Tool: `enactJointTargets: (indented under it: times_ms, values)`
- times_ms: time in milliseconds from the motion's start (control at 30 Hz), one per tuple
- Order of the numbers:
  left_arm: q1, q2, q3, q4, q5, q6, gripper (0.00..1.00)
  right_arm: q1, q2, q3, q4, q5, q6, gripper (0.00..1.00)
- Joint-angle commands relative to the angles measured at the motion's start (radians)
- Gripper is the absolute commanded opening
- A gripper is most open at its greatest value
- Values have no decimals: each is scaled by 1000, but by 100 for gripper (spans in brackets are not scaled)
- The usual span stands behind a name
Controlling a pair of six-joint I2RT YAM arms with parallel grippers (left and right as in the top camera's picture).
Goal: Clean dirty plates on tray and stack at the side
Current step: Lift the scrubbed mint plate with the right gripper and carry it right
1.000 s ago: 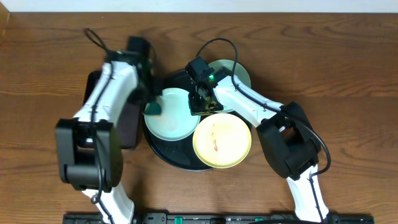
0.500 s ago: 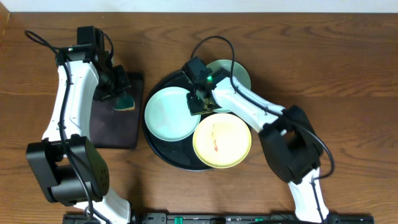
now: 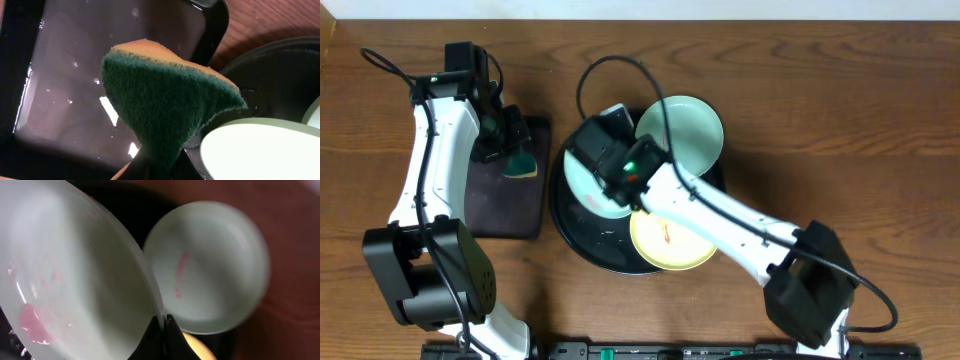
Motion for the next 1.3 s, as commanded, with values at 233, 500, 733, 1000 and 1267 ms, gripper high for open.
enactJointTargets:
  times_ms: [233, 500, 733, 1000, 1267]
  values:
    - [2, -8, 16, -6, -10, 10, 7, 176, -47, 4, -5, 624, -13, 1]
    - [2, -8, 15, -5, -10, 10, 7, 254, -50, 4, -4, 840, -13, 1]
    - [2, -8, 15, -5, -10, 10, 7, 267, -56, 4, -4, 879, -12, 1]
    - [2, -8, 15, -5, -10, 10, 8, 248, -56, 4, -37, 673, 8, 1]
    - [2, -8, 15, -4, -10, 10, 7, 157, -57, 4, -119, 287, 108, 1]
